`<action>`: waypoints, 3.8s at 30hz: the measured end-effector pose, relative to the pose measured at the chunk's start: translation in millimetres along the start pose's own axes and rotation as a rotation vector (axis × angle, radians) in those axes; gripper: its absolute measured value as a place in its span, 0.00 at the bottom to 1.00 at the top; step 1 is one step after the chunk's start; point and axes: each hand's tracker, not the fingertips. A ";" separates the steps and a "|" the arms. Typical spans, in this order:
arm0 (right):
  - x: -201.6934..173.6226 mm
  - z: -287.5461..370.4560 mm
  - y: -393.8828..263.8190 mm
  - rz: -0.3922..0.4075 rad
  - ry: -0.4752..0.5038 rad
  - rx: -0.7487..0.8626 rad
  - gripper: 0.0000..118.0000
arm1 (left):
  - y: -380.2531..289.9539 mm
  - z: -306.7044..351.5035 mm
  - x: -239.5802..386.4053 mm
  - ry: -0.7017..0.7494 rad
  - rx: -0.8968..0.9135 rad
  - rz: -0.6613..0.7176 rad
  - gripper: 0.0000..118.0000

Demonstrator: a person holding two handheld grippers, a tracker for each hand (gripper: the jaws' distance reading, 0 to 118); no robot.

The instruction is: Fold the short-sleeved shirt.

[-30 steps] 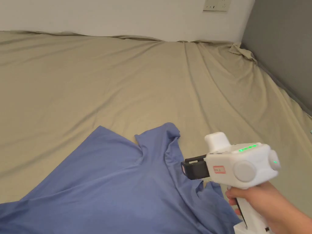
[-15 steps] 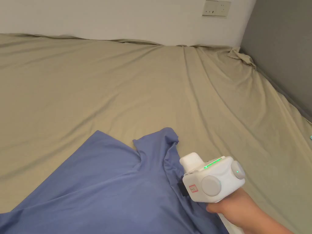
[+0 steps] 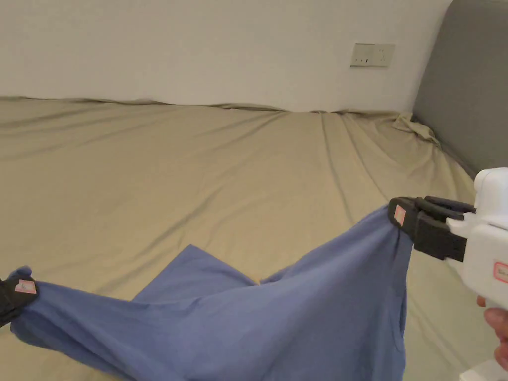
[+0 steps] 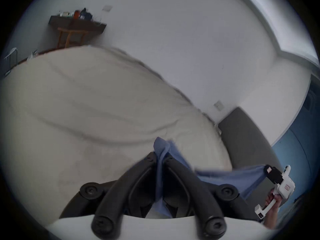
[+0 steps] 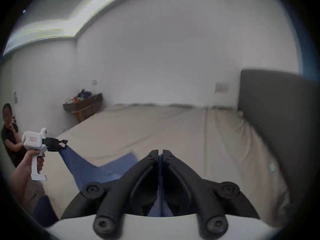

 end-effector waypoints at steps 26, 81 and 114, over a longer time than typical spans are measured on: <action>27.2 -11.8 310.5 0.147 -0.502 0.186 0.04 | 308.0 46.6 182.0 0.034 0.429 -0.087 0.03; -12.9 59.0 -131.7 0.091 -0.268 -0.344 0.04 | -9.4 27.0 -54.9 -0.039 -0.244 -0.060 0.03; 2.5 92.5 -189.7 0.006 -0.256 -0.560 1.00 | -68.2 67.0 -79.6 0.116 -0.299 -0.226 1.00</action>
